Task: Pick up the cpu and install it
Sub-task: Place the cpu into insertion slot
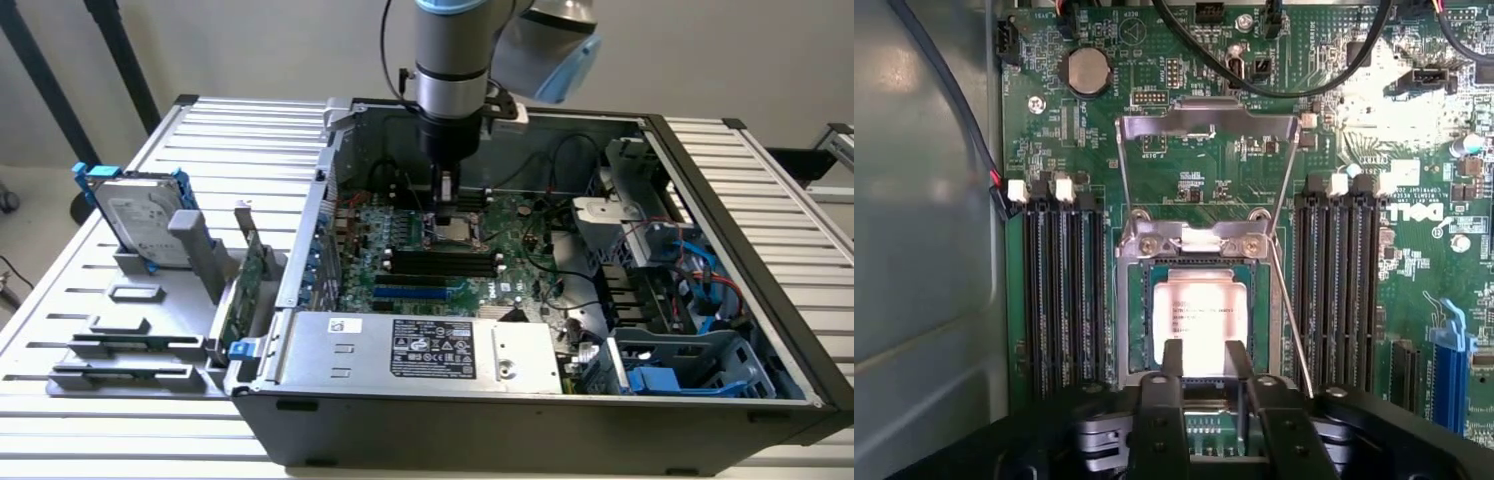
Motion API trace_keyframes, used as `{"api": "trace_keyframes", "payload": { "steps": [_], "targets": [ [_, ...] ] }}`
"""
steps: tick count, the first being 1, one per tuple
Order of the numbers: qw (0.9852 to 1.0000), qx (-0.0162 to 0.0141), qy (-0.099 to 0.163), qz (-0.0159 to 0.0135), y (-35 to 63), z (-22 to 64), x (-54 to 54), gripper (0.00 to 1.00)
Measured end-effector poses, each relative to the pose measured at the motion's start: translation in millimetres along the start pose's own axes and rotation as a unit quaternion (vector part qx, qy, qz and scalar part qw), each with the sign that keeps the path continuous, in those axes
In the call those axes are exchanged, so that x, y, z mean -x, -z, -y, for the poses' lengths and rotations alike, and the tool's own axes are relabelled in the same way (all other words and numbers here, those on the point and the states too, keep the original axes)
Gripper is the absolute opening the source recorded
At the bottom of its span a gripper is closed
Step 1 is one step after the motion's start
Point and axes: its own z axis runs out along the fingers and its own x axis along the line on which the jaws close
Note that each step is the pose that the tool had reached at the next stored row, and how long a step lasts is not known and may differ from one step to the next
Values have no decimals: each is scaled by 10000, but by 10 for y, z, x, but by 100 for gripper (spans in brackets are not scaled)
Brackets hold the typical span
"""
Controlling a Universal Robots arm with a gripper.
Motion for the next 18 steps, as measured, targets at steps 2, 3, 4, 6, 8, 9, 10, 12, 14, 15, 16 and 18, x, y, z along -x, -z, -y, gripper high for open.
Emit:
{"api": "trace_keyframes", "payload": {
  "steps": [2,3,4,6,8,9,10,12,14,15,16,18],
  "targets": [
    [10000,0,2,-1,11,29,3,18],
    [10000,0,2,-2,16,44,5,12],
    [10000,0,3,-4,22,59,7,12],
    [10000,0,3,-6,36,88,10,11],
    [10000,0,3,-7,54,114,12,11],
    [10000,0,3,-8,64,125,13,11],
    [10000,0,3,-9,75,137,14,11],
    [10000,0,3,-11,97,158,15,11],
    [10000,0,3,-13,118,179,18,11],
    [10000,0,4,-14,128,189,20,11],
    [10000,0,3,-15,136,198,21,11],
    [10000,0,3,-16,150,211,24,11]
  ]
}}
